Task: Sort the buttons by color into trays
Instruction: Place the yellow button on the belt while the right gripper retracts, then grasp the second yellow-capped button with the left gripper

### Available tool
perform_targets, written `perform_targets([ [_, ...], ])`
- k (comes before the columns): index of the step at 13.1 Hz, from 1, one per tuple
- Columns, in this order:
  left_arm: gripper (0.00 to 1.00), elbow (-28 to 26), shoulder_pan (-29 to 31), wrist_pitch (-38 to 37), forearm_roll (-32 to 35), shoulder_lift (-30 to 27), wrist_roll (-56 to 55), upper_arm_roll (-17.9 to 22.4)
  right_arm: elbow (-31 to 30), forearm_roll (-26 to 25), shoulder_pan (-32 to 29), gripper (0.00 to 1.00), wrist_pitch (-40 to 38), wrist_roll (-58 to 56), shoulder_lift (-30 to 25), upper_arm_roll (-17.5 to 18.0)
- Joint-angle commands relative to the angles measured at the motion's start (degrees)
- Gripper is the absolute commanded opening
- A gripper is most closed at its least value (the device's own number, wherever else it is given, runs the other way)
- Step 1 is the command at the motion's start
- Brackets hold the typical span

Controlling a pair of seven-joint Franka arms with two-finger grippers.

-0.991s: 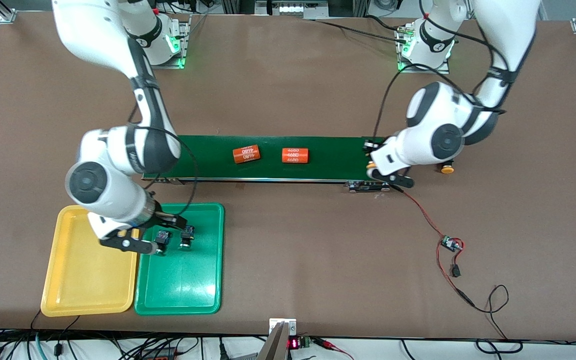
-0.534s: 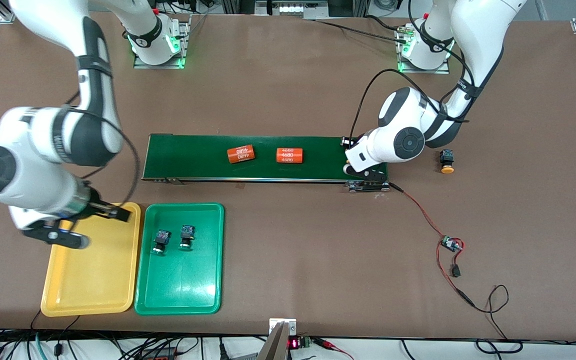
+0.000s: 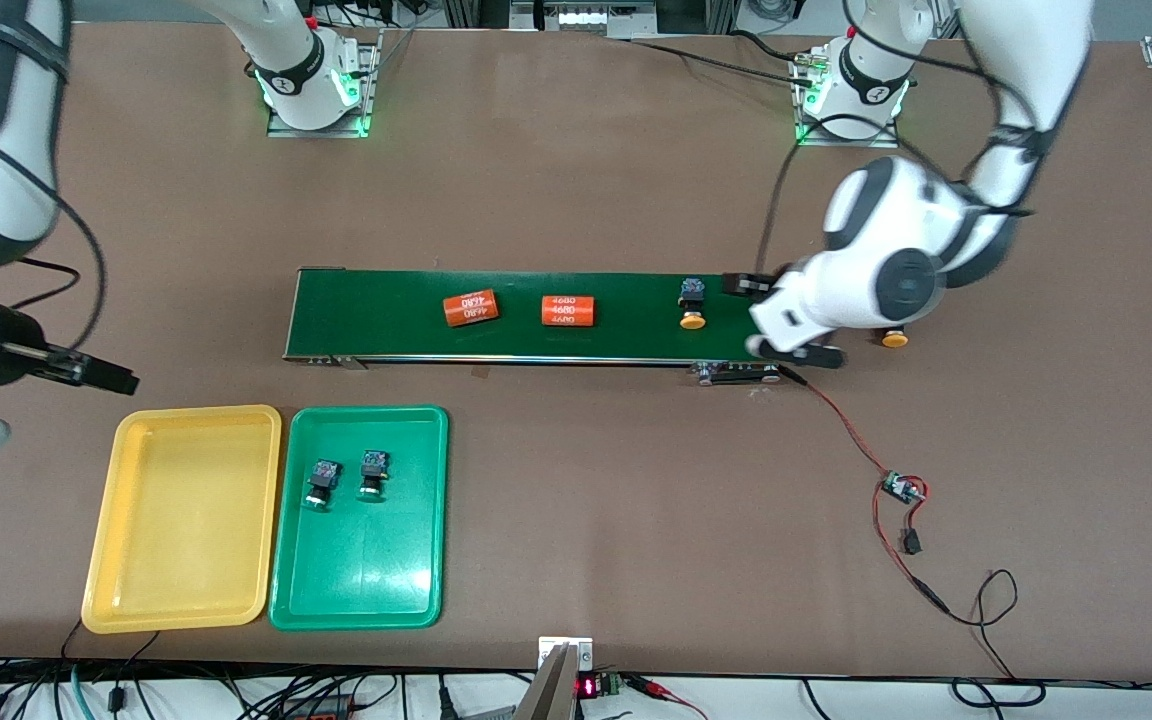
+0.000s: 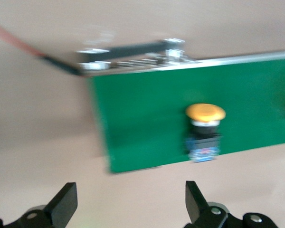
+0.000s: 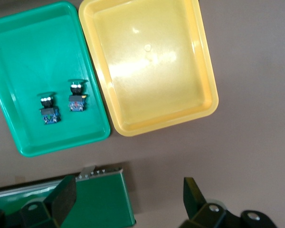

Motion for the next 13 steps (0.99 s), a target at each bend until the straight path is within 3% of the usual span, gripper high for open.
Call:
perform_targets([
  [1,1.00,1.4,0.2,-3.3,9.9,-0.2,1.1,5.4,-1.6,-5.2,-9.5,1.00,-0.8,-0.2,-4.3,12.0],
  [4,1.00,0.4,0.2,-3.1,17.2,1.5,9.3,10.6,-2.8,-9.1,-15.4,1.00,-3.1,-0.4,-6.9,17.8],
  [7,1.00,-5.3,0.2,2.3,17.2,2.0,15.1,15.0,-2.9,-14.0,-24.5,1.00,-4.6,-1.1,-8.7,29.4],
  [8,1.00,-8.0,0.3,5.0,17.2,1.8,15.4,15.2,-2.9,-15.2,-26.3,1.00,-5.7,-1.1,-9.3,31.4],
  [13,1.00,-21.7,1.2,24.6,17.2,1.0,15.7,17.5,-6.8,-15.6,-26.3,1.00,-8.4,-1.2,-12.4,31.0],
])
